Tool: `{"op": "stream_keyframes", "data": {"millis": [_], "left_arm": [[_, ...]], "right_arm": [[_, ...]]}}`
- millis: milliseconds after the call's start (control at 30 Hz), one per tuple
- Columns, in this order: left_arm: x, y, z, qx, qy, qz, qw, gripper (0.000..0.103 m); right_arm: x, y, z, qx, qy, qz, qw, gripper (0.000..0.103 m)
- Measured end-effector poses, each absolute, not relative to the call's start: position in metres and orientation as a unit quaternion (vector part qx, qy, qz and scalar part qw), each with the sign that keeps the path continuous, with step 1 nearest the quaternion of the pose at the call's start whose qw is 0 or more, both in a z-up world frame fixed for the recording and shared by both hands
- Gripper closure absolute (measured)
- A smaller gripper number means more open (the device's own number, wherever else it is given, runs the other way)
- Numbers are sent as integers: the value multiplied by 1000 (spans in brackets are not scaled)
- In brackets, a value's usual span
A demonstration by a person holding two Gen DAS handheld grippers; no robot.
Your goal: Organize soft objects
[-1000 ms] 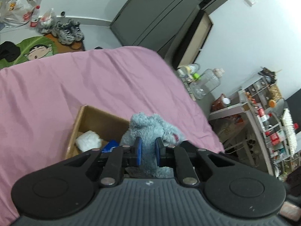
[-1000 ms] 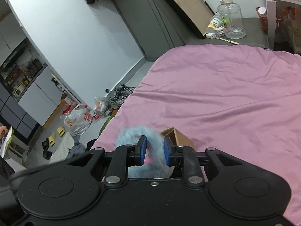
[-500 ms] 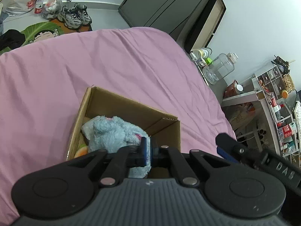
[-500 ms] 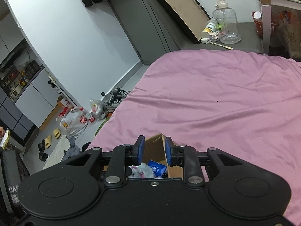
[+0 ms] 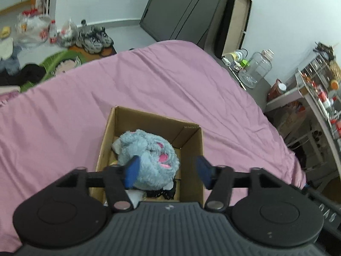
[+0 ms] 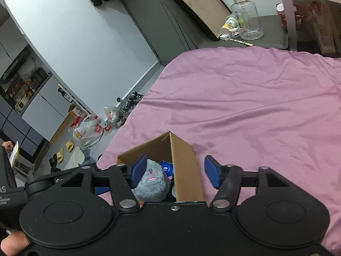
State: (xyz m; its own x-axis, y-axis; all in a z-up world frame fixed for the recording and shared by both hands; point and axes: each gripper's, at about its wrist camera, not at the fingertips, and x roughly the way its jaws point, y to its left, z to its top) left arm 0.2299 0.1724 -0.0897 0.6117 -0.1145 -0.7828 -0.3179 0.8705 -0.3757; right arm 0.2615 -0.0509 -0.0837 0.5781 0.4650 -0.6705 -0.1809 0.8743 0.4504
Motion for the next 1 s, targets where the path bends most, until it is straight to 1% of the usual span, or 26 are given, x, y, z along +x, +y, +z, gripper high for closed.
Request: {"op": "stream_keyframes", "data": {"millis": [33, 100, 167, 233, 267, 333, 400, 833, 1000], "left_arm": [[227, 169, -87, -243, 439, 59, 863, 35], [222, 164, -81, -240, 441, 60, 863, 31], [214, 159, -75, -240, 441, 56, 863, 26], [205, 154, -69, -239, 440, 57, 864, 18], [200, 152, -67, -239, 438, 61, 864, 16], [191, 149, -60, -240, 432, 66, 867, 11], [185, 144, -54, -237, 429, 65, 869, 10], [139, 104, -11, -174, 419, 45, 890, 9], [123, 92, 0, -167, 415, 44, 893, 8]], "right_arm": [[259, -55, -82, 170, 419, 186, 872, 38], [253, -63, -77, 168, 420, 187, 872, 29], [247, -69, -73, 163, 418, 189, 873, 22], [239, -77, -68, 161, 414, 189, 875, 16], [235, -83, -65, 162, 413, 187, 876, 12], [229, -92, -60, 163, 412, 184, 878, 8], [221, -101, -55, 161, 409, 180, 880, 0], [180, -145, -30, 162, 380, 182, 892, 0], [165, -156, -20, 150, 376, 186, 895, 0]]}}
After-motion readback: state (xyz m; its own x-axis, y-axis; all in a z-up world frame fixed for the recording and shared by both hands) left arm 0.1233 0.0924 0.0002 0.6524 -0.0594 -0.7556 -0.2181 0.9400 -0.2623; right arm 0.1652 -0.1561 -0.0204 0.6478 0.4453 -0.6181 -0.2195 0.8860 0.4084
